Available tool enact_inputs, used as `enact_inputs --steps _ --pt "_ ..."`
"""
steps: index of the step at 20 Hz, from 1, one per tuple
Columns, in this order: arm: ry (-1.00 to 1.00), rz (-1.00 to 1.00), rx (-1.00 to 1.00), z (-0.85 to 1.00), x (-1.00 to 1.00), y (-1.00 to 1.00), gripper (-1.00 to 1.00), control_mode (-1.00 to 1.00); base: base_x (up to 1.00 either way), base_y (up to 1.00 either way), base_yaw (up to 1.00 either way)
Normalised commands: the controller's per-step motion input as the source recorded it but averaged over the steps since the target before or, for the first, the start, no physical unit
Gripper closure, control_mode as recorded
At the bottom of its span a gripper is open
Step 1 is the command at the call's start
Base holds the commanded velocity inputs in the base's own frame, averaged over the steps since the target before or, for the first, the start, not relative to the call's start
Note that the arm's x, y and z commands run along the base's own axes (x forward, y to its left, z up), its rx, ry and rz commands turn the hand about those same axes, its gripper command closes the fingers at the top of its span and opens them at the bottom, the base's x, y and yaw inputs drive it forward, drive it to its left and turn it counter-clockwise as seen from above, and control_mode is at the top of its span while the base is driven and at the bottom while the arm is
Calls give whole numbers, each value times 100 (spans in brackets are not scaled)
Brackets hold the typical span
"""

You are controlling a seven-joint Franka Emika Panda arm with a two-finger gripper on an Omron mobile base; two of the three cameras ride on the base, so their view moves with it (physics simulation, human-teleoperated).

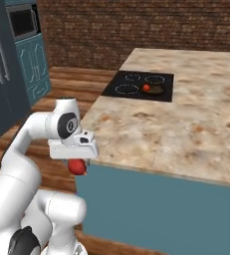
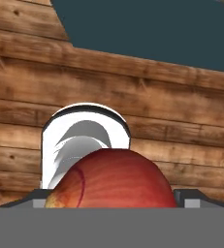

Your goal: Place the pan on the rear right burner on the stove. Then place the tomato and the onion in the pan and turn on the rear right burner.

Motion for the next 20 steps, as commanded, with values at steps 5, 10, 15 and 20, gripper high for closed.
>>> enact_inputs --steps 5,10,15,20 --pt "0 0 0 0 0 0 100 100 0 100 0" --pt "0 0 0 0 0 0 100 100 2 100 0" --pt "0 0 0 0 0 0 100 100 24 97 0" --pt "0 0 0 0 0 0 100 100 74 61 0"
